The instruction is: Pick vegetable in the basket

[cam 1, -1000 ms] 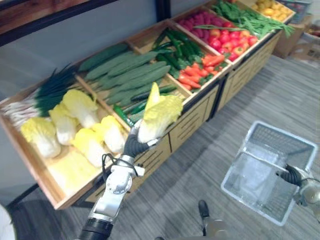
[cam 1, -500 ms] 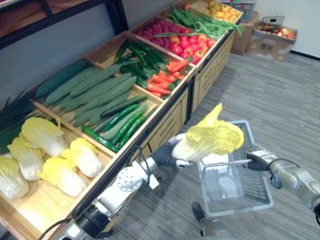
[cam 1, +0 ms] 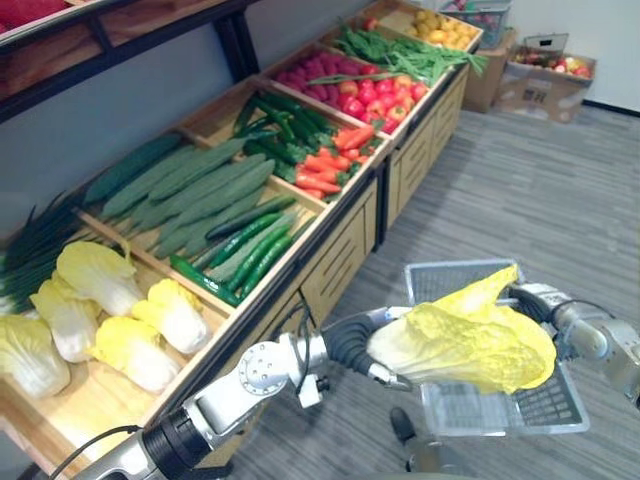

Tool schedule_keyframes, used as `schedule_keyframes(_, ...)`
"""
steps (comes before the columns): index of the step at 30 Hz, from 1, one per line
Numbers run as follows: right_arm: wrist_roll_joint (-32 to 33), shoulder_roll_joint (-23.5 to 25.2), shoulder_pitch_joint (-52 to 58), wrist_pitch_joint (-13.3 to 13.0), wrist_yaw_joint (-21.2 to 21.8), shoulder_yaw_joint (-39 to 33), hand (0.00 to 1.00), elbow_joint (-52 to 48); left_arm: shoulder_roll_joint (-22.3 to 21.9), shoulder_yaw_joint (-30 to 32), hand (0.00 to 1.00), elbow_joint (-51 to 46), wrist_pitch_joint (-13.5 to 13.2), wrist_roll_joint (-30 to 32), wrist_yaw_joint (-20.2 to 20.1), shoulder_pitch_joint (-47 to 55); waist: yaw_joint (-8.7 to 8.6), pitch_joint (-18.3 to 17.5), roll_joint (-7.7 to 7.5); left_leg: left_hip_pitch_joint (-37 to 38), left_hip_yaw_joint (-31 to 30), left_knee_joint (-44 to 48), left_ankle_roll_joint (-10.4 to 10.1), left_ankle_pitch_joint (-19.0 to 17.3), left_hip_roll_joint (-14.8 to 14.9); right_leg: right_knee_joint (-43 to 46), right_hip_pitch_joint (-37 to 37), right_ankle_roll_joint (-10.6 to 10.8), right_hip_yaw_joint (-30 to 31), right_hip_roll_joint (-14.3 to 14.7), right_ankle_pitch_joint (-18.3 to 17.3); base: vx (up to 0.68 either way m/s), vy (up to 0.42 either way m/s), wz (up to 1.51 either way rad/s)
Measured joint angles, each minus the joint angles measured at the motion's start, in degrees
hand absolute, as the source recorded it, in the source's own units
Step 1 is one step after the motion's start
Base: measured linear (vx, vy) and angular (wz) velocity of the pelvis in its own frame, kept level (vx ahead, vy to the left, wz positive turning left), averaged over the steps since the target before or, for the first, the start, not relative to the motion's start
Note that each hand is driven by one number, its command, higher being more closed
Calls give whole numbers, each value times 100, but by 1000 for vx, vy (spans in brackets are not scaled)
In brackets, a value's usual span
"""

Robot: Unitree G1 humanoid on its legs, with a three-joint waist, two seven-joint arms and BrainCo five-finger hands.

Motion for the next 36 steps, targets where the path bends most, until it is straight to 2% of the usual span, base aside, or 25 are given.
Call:
schedule_keyframes(2,51,-1,-23,47,-1,-463,100,146,174,-110,100,-164,-45,-13,-62,-38,20,-12,16,-195,-51,78,23,-11,19,18,-129,0,-115,-82,1,-36,-27,30)
schedule_keyframes(5,241,-2,-87,176,0,-791,100,361,325,-191,100,-287,-48,-213,-178,-47,38,-12,20,-299,-105,149,34,-5,69,14,-167,0,-264,-155,1,-25,-29,31)
schedule_keyframes(11,561,-1,-179,216,-1,-1175,100,387,605,-430,100,-518,-54,-221,-312,-174,79,-6,33,-566,-319,162,68,-12,37,13,-268,0,-459,-281,0,-29,-6,19)
schedule_keyframes(12,639,-5,-180,225,-2,-1266,100,386,608,-468,100,-535,-55,-222,-363,-211,101,-4,44,-616,-328,163,125,22,37,12,-307,0,-503,-303,1,-12,-4,23)
schedule_keyframes(16,797,-5,-181,226,-2,-1436,100,376,617,-663,100,-536,-59,-219,-387,-294,154,-2,104,-682,-448,163,142,33,37,6,-320,0,-623,-346,1,2,2,15)
schedule_keyframes(23,838,4,-299,219,72,-1387,100,81,914,-1120,100,-544,-109,-157,-391,-317,158,20,145,-654,-469,162,149,36,18,3,-252,2,-669,-375,0,-1,4,4)
schedule_keyframes(28,839,1,-476,218,235,-940,100,-251,926,-1380,100,-496,-136,-81,-390,-346,146,67,187,-594,-430,160,151,40,16,3,-245,1,-646,-359,0,-11,-4,-3)
schedule_keyframes(32,839,1,-531,210,316,-697,100,-529,914,-1402,100,-328,-197,299,-333,-348,144,107,197,-576,-409,160,158,45,14,3,-239,1,-625,-350,0,-5,-2,-2)
schedule_keyframes(36,848,1,-531,200,476,-667,100,-864,708,-1347,100,54,-198,767,-109,-319,143,133,162,-571,-404,160,160,46,12,3,-237,1,-619,-350,0,0,0,0)
